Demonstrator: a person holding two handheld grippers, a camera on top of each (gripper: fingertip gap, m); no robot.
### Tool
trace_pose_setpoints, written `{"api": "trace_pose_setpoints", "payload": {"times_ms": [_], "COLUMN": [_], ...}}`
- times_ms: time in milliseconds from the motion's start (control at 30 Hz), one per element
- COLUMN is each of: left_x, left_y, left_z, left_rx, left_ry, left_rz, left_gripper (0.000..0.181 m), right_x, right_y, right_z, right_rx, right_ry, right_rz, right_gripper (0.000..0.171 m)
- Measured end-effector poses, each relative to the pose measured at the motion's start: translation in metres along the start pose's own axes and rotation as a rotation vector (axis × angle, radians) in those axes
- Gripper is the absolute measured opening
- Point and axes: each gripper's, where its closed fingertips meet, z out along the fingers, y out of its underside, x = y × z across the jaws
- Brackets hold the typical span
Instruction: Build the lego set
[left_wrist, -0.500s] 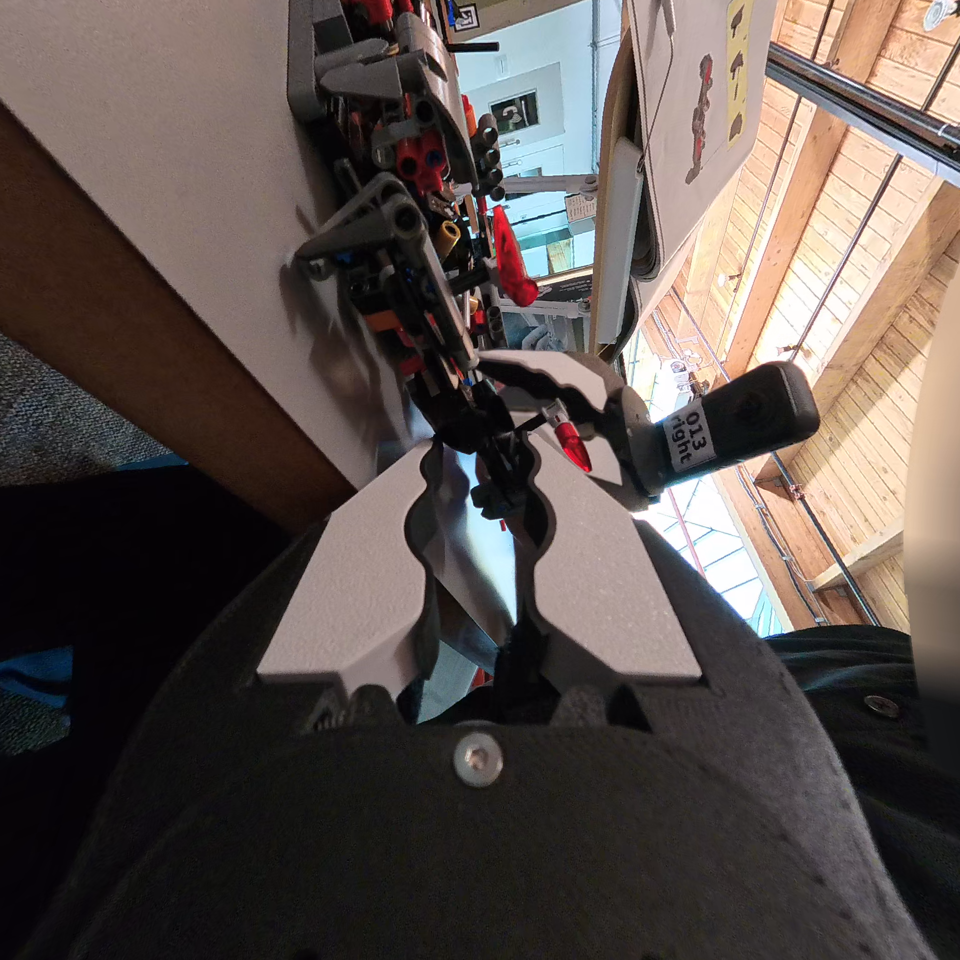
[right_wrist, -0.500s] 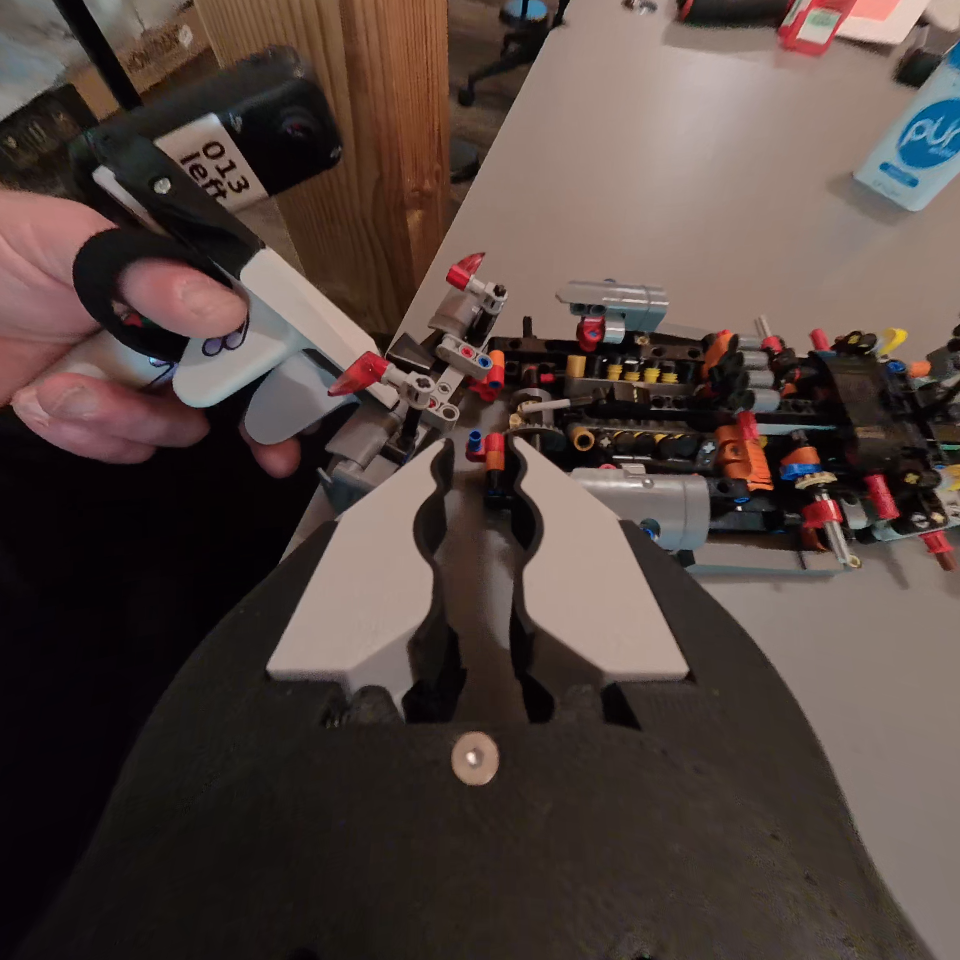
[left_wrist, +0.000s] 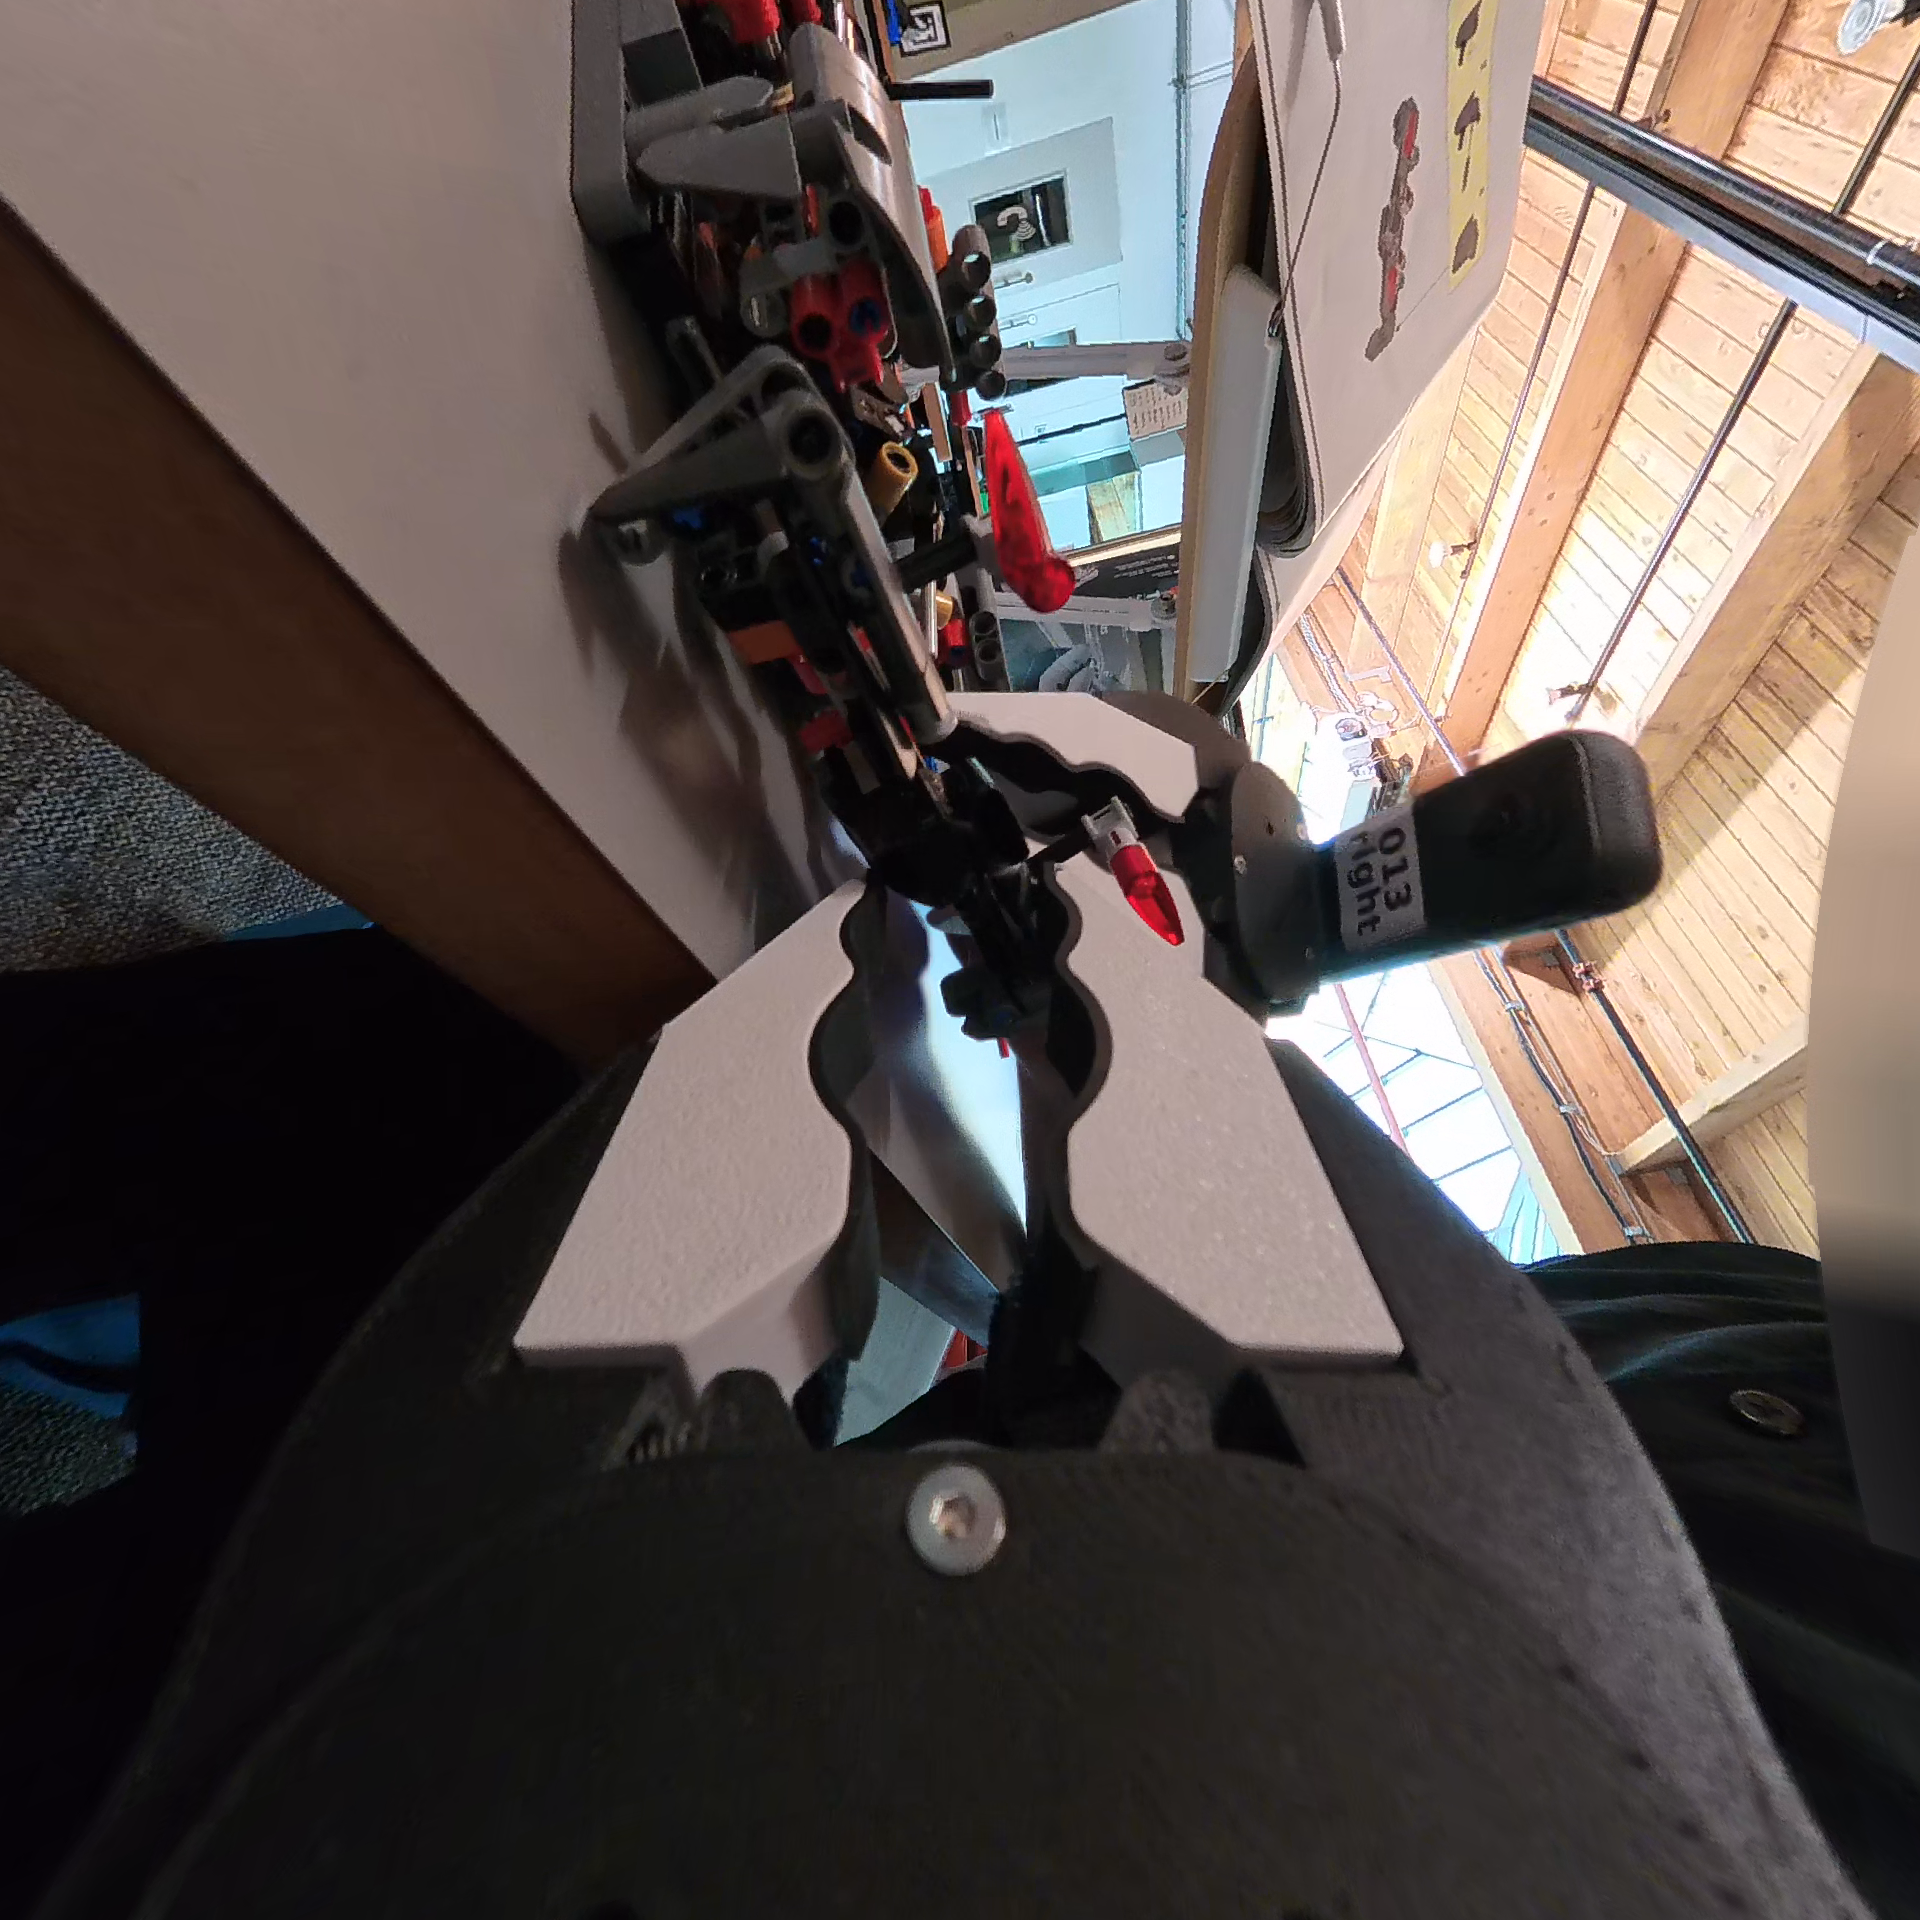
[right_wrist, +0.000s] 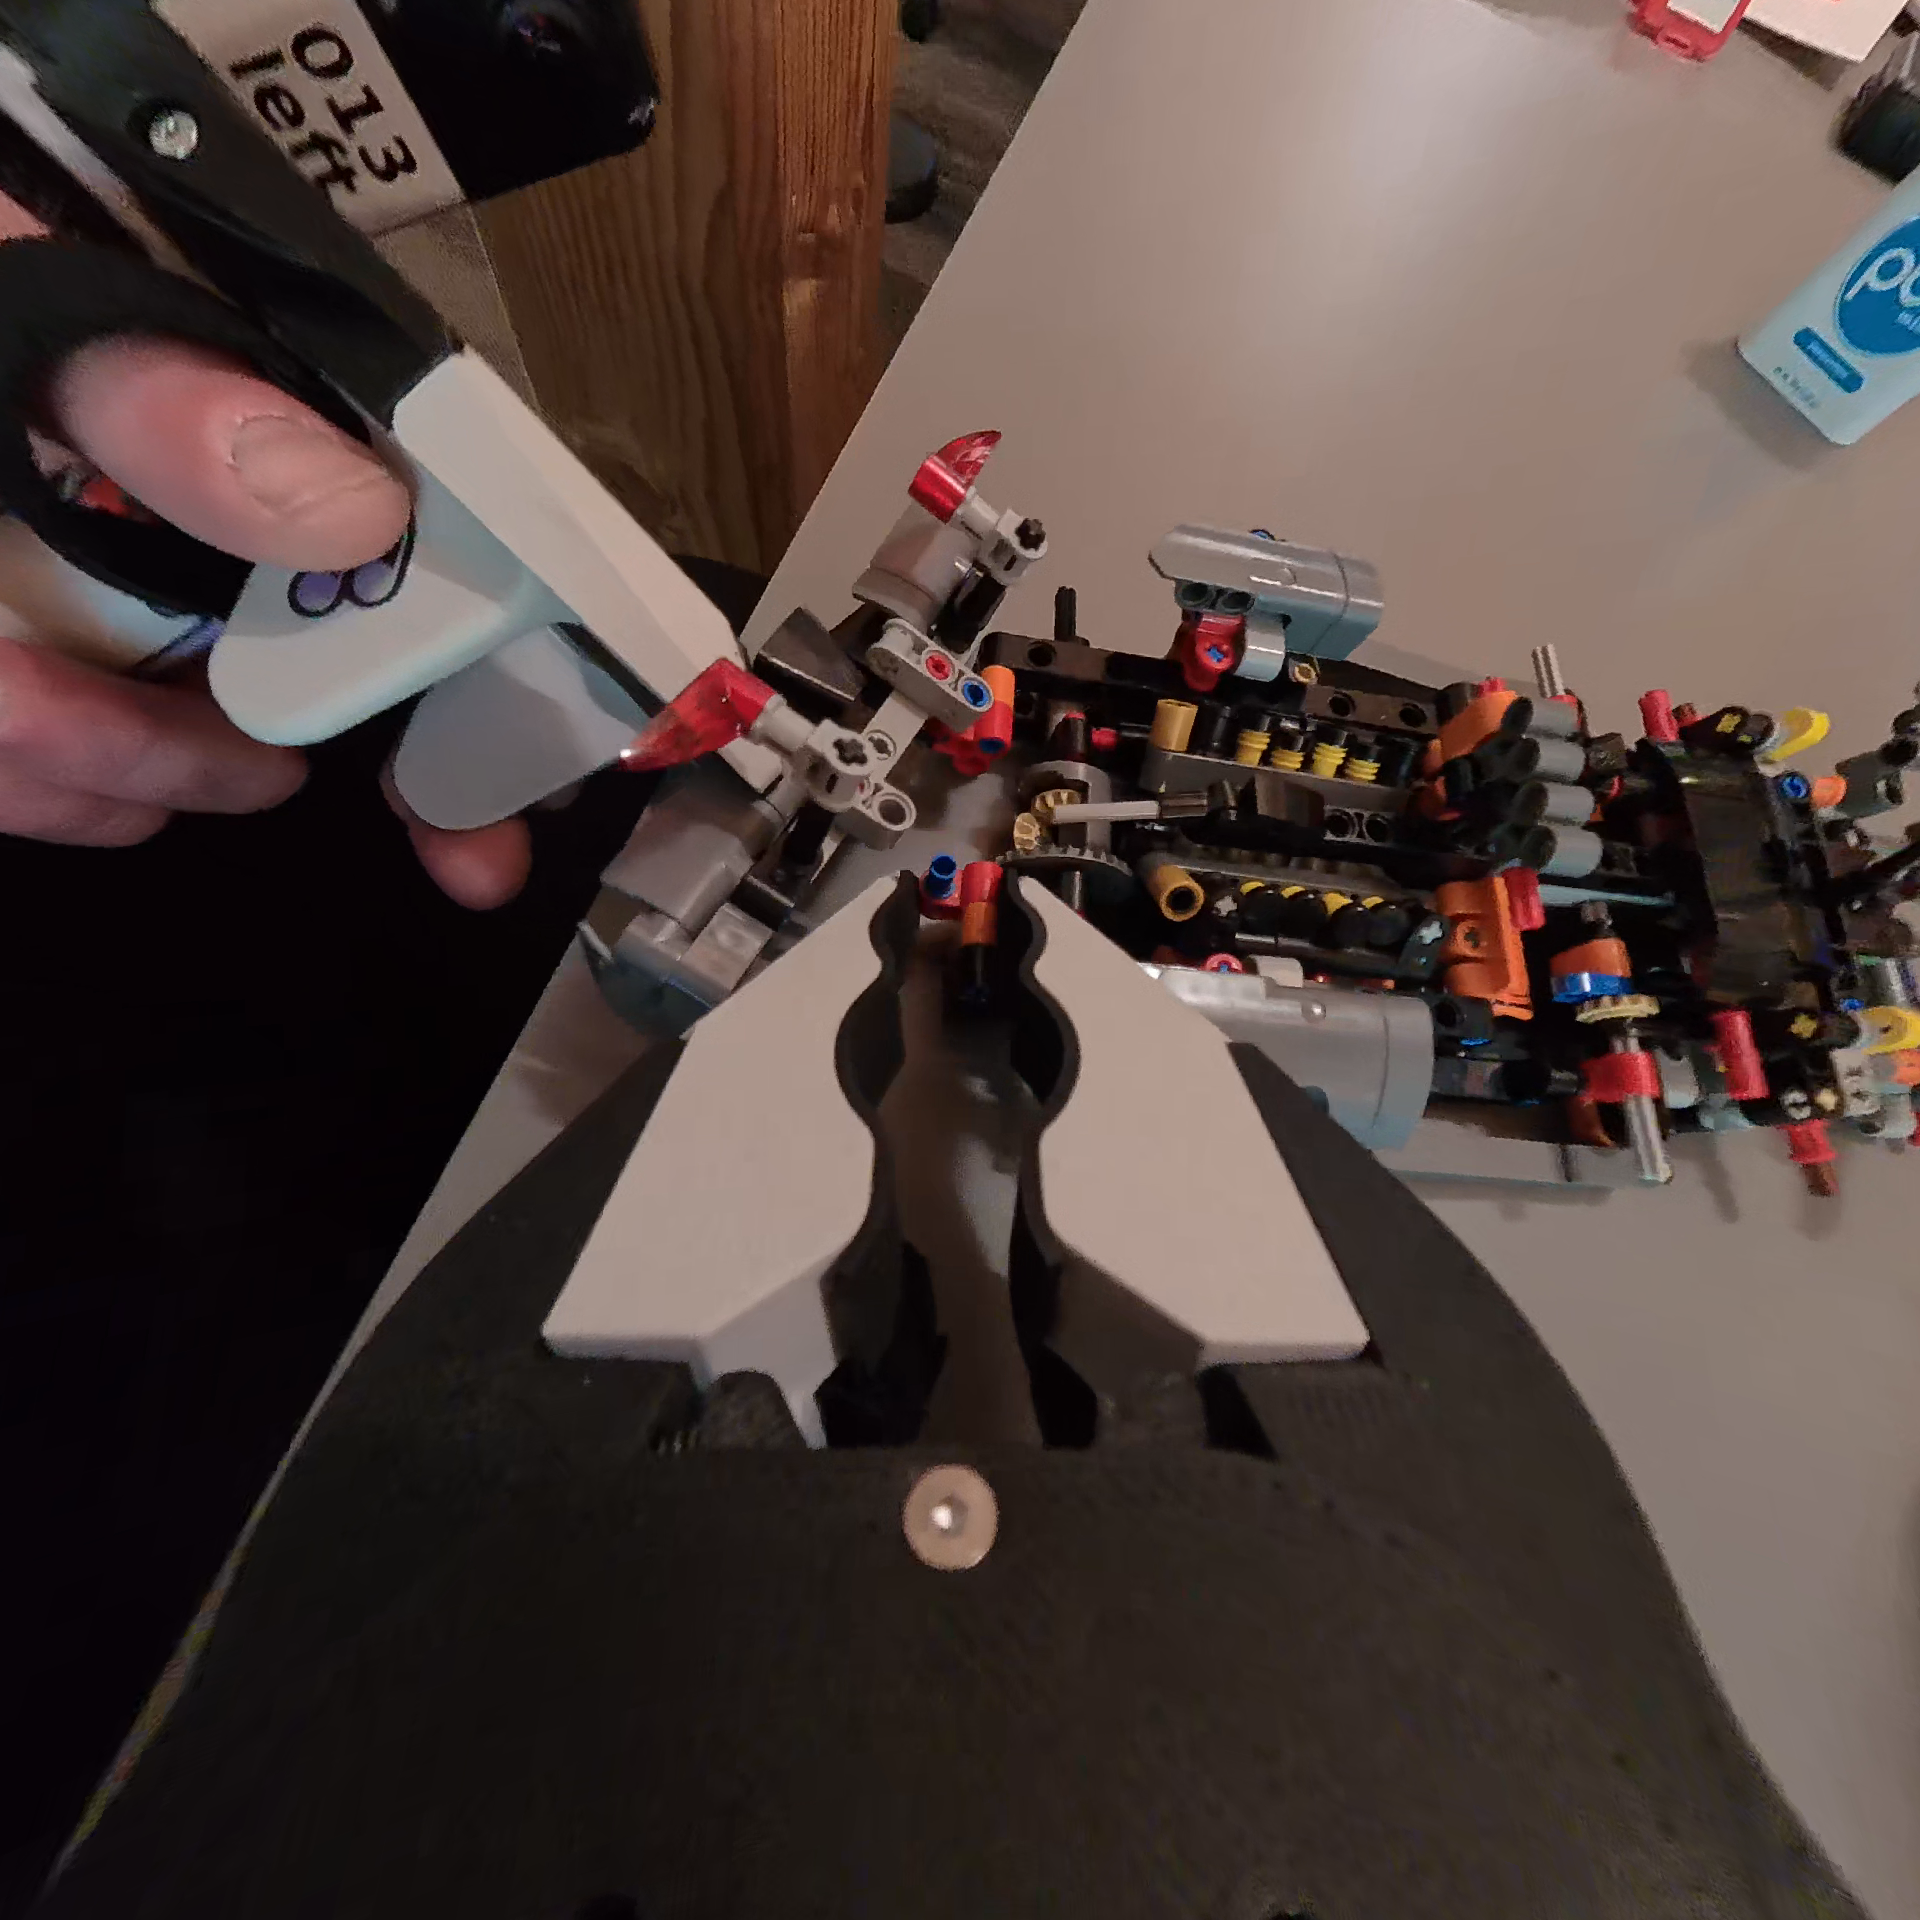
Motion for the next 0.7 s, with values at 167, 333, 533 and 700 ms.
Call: {"api": "trace_pose_setpoints", "payload": {"times_ms": [167,333,533,700], "left_x": [-0.0002,-0.0003,-0.0004,0.0005], "left_y": [-0.0003,-0.0007,-0.0002,0.0021], "left_z": [-0.0003,-0.0005,0.0,0.0017], "left_rx": [0.003,0.006,0.004,-0.003], "left_ry": [0.001,0.002,-0.001,0.003], "left_rz": [-0.001,-0.004,0.0,0.0], "left_gripper": [0.026,0.026,0.026,0.026], "right_x": [0.0,0.0003,0.0002,0.0006], "right_y": [0.0007,0.001,0.0016,0.0027], "right_z": [0.0002,0.0004,-0.0007,-0.0042], "right_rx": [-0.017,-0.03,-0.032,-0.019], "right_ry": [0.027,0.058,0.068,0.048], "right_rz": [-0.09,-0.154,-0.188,-0.154], "right_gripper": [0.013,0.013,0.013,0.013]}}
